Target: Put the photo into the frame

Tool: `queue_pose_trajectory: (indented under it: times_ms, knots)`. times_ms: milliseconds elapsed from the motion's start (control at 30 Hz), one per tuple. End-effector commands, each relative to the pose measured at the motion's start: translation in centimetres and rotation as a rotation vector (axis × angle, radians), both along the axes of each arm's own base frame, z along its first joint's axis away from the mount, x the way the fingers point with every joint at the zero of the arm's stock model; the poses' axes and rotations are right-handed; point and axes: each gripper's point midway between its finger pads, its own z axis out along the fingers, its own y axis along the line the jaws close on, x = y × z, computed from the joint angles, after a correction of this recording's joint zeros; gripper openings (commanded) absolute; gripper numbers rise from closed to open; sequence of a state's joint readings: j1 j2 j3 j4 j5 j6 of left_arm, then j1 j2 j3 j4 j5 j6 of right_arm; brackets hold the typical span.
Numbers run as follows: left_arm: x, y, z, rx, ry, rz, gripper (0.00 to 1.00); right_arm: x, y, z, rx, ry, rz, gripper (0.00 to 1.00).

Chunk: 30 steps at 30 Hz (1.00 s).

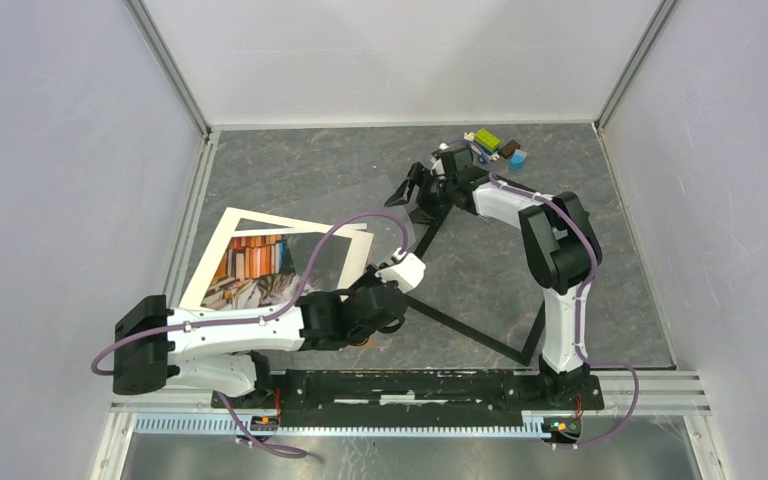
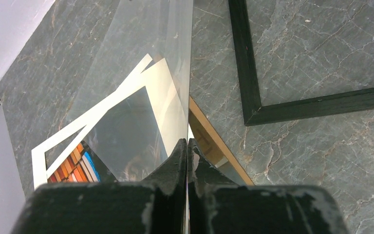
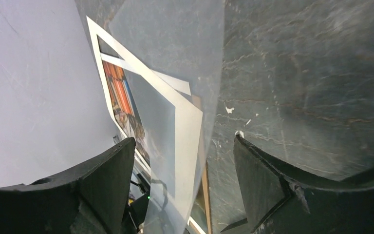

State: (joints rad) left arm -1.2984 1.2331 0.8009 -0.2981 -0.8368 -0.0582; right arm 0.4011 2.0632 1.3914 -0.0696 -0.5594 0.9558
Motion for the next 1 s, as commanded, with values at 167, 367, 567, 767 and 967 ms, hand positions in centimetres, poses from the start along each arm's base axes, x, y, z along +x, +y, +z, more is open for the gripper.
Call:
queue_pose_trajectory:
  times_ms: [167,367,567,767,967]
  knots:
    - [-0.4,-0.9,0.6,-0.083,0.004,-0.032,0.02,-0.5,1.4,-0.8,0.024,0.068,0.014,0.71]
    - [-0.5,-0.8,0.3,-0.084,0.010,-0.031,0.02,-0.7,1.8,-0.8,0.073,0.094,-0.006,0.63]
    - [-0.7,-0.5,0.5,-0.098,0.010,-0.034,0.03,-0.9,2.1,-0.3,0.123,0.104,-0.028,0.47]
    - [-0.7,-0.4,0.7,-0.094,0.005,-0.040,0.03,-1.4,2.5,0.2,0.149,0.111,-0.034,0.38]
    - [-0.8,-0.8,0.6,-0.108,0.014,-0.051,0.07,-2.3,2.7,-0.3,0.149,0.135,-0.013,0.28]
